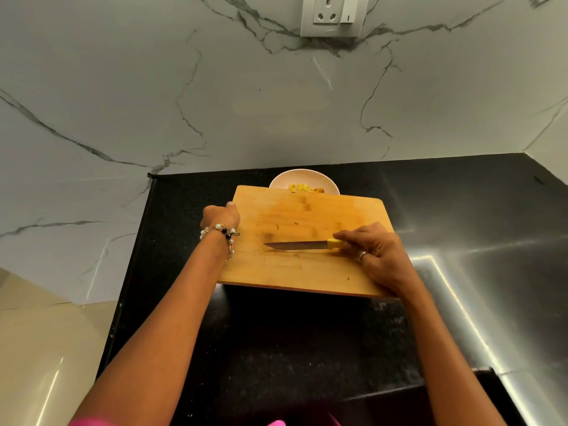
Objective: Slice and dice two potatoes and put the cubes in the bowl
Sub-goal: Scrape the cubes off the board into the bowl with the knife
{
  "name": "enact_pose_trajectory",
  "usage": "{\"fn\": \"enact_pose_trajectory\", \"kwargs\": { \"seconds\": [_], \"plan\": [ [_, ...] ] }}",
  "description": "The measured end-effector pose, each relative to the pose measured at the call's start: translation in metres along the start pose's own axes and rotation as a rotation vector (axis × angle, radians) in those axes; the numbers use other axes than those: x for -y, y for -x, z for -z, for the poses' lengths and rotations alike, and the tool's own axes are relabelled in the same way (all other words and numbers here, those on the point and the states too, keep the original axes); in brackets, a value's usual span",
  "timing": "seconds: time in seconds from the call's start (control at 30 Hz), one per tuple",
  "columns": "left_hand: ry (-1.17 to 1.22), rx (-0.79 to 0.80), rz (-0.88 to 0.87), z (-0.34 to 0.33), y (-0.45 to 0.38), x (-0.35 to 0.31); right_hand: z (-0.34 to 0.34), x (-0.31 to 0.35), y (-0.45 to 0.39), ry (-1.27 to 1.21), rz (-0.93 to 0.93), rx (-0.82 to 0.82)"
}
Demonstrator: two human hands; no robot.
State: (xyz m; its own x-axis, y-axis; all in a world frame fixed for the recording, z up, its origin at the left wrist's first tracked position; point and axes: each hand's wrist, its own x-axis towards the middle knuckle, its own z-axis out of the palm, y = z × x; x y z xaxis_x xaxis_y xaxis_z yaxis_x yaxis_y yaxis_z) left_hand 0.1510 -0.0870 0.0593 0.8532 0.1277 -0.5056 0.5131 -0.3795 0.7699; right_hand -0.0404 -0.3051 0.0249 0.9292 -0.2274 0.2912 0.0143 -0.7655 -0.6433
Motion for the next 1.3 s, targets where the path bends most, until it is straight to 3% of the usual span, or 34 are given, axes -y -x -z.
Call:
{"fn": "enact_pose_trajectory", "kwargs": {
  "seconds": [0.47,0.6,0.77,0.9,1.3],
  "plan": [
    [0.014,-0.014,-0.012,0.011,-0.005,0.013,-0.026,-0.022,-0.066,0.183,-0.32,-0.307],
    [0.022,-0.021,-0.02,0.015,-0.007,0.015,-0.027,-0.019,-0.085,0.132,-0.281,-0.358],
    [0.027,-0.033,-0.029,0.018,-0.009,0.015,-0.033,-0.014,-0.088,0.213,-0.261,-0.275],
    [0.004,-0.03,-0.032,0.019,-0.008,0.02,-0.031,-0.016,-0.081,0.238,-0.279,-0.41],
    [0.004,-0.124,0.031,0.062,-0.002,0.075,-0.034,0.005,-0.046,0.343,-0.105,-0.549]
  ]
}}
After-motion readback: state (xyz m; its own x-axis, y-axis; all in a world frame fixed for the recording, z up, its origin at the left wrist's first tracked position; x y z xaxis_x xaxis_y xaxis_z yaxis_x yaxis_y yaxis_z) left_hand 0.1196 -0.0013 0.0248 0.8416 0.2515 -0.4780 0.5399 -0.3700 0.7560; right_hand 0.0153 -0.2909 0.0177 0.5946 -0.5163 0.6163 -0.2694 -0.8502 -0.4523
